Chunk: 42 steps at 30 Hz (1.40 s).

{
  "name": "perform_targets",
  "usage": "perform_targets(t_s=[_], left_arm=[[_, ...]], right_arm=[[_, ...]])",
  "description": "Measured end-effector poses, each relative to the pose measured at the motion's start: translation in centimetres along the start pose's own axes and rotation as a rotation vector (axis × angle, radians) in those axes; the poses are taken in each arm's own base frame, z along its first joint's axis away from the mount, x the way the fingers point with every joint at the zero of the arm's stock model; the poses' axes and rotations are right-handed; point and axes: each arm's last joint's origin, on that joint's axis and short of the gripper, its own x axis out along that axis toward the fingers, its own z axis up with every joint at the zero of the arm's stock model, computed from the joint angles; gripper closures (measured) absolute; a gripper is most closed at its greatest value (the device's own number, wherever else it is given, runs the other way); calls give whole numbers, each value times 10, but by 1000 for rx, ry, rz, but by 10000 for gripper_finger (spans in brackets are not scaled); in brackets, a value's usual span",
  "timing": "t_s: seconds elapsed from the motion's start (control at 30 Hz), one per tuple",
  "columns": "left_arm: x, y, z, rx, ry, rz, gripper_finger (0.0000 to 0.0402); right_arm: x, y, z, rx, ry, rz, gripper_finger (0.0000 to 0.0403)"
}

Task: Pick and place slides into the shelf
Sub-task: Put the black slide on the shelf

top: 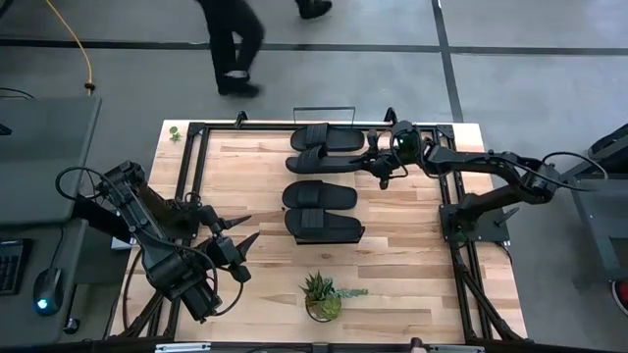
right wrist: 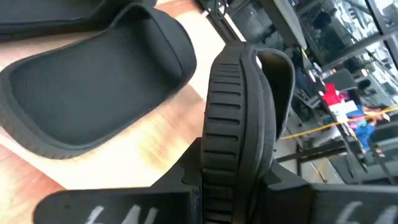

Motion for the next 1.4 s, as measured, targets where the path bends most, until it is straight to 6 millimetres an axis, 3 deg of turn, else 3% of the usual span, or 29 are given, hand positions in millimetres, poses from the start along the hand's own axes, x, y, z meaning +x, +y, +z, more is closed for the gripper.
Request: perform_targets(t_s=[0.47, 0.83, 1.07, 1.4], left_arm=[[0, 0, 0, -6, -4, 0, 204], [0, -1, 0, -11, -4, -1, 204], [0, -1, 1, -16, -5, -2, 204], [0, -1, 1, -21, -6, -3, 204]], right_arm=[[20, 4, -46, -33, -35, -27, 368], [11, 2, -64, 2, -23, -29, 368], [8, 2, -69, 132, -10, -23, 368], [5, 4, -75, 285, 74, -37, 270]])
